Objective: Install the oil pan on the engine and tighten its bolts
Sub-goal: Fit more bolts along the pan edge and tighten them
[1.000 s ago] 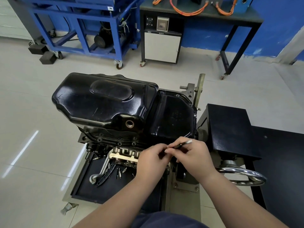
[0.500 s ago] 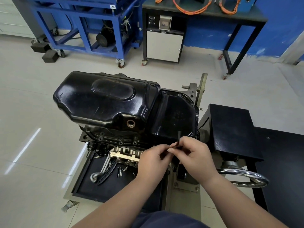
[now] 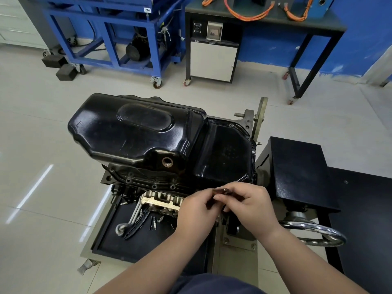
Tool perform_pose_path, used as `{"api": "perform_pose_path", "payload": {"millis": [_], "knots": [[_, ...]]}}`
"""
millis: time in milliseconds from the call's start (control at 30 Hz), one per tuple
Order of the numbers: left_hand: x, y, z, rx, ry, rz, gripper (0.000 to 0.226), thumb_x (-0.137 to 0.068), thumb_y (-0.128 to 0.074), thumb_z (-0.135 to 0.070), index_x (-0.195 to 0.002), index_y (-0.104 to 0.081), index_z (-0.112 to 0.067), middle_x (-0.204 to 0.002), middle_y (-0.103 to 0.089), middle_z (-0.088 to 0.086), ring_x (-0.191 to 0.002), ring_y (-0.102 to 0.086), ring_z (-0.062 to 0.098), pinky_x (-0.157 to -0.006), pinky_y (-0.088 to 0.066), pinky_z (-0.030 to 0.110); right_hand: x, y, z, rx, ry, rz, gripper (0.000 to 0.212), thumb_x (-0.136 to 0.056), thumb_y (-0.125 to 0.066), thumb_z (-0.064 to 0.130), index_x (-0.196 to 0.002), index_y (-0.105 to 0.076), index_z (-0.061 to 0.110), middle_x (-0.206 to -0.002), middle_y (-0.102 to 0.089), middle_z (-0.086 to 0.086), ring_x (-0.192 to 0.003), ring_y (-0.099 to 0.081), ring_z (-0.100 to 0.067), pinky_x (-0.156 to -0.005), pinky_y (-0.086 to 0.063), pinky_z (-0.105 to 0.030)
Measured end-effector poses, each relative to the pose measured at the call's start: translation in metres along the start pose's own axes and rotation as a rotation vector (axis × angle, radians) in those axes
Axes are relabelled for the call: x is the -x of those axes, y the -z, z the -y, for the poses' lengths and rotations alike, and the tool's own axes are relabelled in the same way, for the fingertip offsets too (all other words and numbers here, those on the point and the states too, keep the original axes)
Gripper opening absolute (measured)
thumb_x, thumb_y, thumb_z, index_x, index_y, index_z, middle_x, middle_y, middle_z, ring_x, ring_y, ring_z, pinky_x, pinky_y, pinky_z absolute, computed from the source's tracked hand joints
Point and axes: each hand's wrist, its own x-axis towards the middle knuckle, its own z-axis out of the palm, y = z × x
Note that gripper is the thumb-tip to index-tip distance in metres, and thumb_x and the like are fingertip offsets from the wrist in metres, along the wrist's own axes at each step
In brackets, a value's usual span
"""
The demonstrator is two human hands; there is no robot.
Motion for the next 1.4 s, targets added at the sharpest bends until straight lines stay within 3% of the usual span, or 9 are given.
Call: {"api": "perform_pose_path", "payload": {"millis": [133,333,500,600,767,933,1067,1267,1400], "knots": [[0.002,0.000,0.001,0.061,0.038,-0.010,0.013,-0.083,-0.062,-0.018,-0.085,-0.065,-0.030,-0.070,-0.065,-0.013,-0.066,-0.061,0.002,-0.056,-0.049,0.023,-0.002,-0.003,-0.003,-0.028,-0.057,-0.024,0.012,-0.072,-0.079,0.012,-0.071,-0.067,0.011,-0.071,-0.064,-0.002,-0.068,-0.062,-0.021,-0.064,-0.052,-0.046],[-0.001,0.003,0.001,0.042,-0.001,-0.011,0.014,-0.083,-0.061,-0.014,-0.089,-0.069,-0.025,-0.074,-0.066,-0.015,-0.072,-0.061,0.001,-0.062,-0.049,0.020,0.001,0.007,0.001,0.036,0.073,0.131,0.038,-0.083,-0.065,0.001,-0.102,-0.068,0.033,-0.099,-0.067,0.018,-0.091,-0.064,-0.005,-0.078,-0.052,-0.019],[0.003,0.002,0.004,0.041,0.013,-0.013,0.010,-0.084,-0.063,-0.017,-0.087,-0.070,-0.024,-0.070,-0.065,-0.014,-0.070,-0.060,0.000,-0.059,-0.046,0.017,0.001,0.005,0.000,0.045,0.032,0.048,0.035,-0.077,-0.069,-0.003,-0.086,-0.074,0.031,-0.078,-0.070,0.014,-0.072,-0.066,-0.005,-0.069,-0.051,-0.015],[0.004,0.002,0.003,0.026,0.030,-0.023,0.013,-0.082,-0.064,-0.017,-0.089,-0.069,-0.027,-0.071,-0.063,-0.018,-0.070,-0.059,-0.001,-0.058,-0.046,0.015,0.000,0.001,0.001,0.096,0.039,0.012,0.015,-0.074,-0.077,0.007,-0.070,-0.066,0.017,-0.069,-0.064,0.005,-0.071,-0.062,-0.011,-0.064,-0.050,-0.026],[0.003,0.001,0.003,-0.010,0.026,-0.032,0.010,-0.082,-0.064,-0.015,-0.084,-0.068,-0.024,-0.067,-0.058,-0.016,-0.066,-0.056,0.000,-0.055,-0.038,0.011,0.000,0.001,0.003,0.141,0.060,0.062,0.012,-0.076,-0.076,0.014,-0.082,-0.066,0.018,-0.082,-0.063,0.007,-0.077,-0.060,-0.013,-0.068,-0.052,-0.031],[0.002,0.000,0.006,-0.007,-0.037,-0.054,0.011,-0.081,-0.062,-0.017,-0.087,-0.072,-0.020,-0.079,-0.068,-0.007,-0.073,-0.059,0.002,-0.063,-0.046,0.018,0.004,0.007,0.006,0.071,0.024,0.119,0.051,-0.081,-0.064,-0.006,-0.095,-0.070,0.043,-0.088,-0.071,0.017,-0.079,-0.067,-0.005,-0.072,-0.055,-0.021],[0.005,-0.003,0.007,0.042,0.007,-0.070,0.016,-0.080,-0.067,-0.016,-0.091,-0.071,-0.027,-0.079,-0.065,-0.019,-0.075,-0.059,-0.005,-0.064,-0.045,0.009,0.003,0.004,0.003,0.043,-0.038,0.011,0.010,-0.075,-0.076,0.008,-0.077,-0.074,0.017,-0.071,-0.069,0.003,-0.069,-0.066,-0.012,-0.067,-0.055,-0.037],[0.002,-0.002,0.005,0.032,0.043,-0.045,0.010,-0.079,-0.066,-0.021,-0.076,-0.065,-0.031,-0.067,-0.061,-0.016,-0.068,-0.057,0.000,-0.054,-0.040,0.009,-0.002,0.005,0.005,0.106,-0.034,0.012,0.019,-0.071,-0.080,0.022,-0.072,-0.064,0.011,-0.069,-0.062,0.001,-0.069,-0.060,-0.018,-0.064,-0.052,-0.042],[0.000,-0.002,0.005,-0.003,0.015,-0.058,0.007,-0.079,-0.066,-0.019,-0.085,-0.069,-0.024,-0.075,-0.065,-0.012,-0.073,-0.058,0.001,-0.059,-0.043,0.013,0.000,0.007,0.008,0.053,-0.028,0.120,0.030,-0.078,-0.073,0.004,-0.092,-0.071,0.030,-0.089,-0.070,0.014,-0.088,-0.066,-0.006,-0.079,-0.054,-0.024]]}}
